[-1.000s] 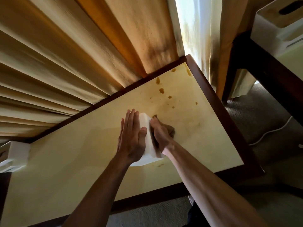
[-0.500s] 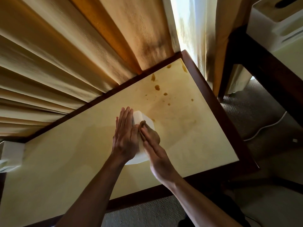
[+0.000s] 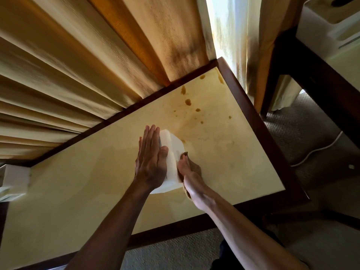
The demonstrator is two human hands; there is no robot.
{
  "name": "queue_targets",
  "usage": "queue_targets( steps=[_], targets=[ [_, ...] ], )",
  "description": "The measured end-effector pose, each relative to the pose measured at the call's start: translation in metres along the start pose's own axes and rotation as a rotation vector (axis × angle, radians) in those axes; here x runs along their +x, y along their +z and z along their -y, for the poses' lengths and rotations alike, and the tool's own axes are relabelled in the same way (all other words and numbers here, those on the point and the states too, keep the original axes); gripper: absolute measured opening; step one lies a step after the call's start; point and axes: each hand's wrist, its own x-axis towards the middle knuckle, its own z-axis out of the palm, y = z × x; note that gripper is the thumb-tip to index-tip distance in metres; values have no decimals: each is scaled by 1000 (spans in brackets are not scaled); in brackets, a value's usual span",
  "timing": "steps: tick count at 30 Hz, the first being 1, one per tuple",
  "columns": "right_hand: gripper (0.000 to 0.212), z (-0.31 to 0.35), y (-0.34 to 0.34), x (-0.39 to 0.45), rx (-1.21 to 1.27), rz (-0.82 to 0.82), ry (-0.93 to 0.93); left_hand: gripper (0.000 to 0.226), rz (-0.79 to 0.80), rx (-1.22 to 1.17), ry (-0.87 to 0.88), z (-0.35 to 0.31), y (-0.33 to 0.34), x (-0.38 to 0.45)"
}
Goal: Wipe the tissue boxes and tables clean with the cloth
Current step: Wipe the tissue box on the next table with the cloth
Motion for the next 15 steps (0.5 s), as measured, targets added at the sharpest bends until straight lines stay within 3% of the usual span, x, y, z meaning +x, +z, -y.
queue_targets(
  steps=[5, 8, 10, 15],
  targets=[
    [58, 26, 3, 24, -49, -152, 42, 70, 10, -4, -3, 1, 0, 1],
    [59, 41, 7, 36, -107, -169, 37, 70, 14, -14, -26, 0, 0, 0],
    [44, 50, 9, 38, -123, -162, -36, 70, 15, -14, -34, -1, 0, -1],
    [45, 61, 18, 31, -145, -68, -296, 73, 18, 23, -22, -5, 0, -2]
  ],
)
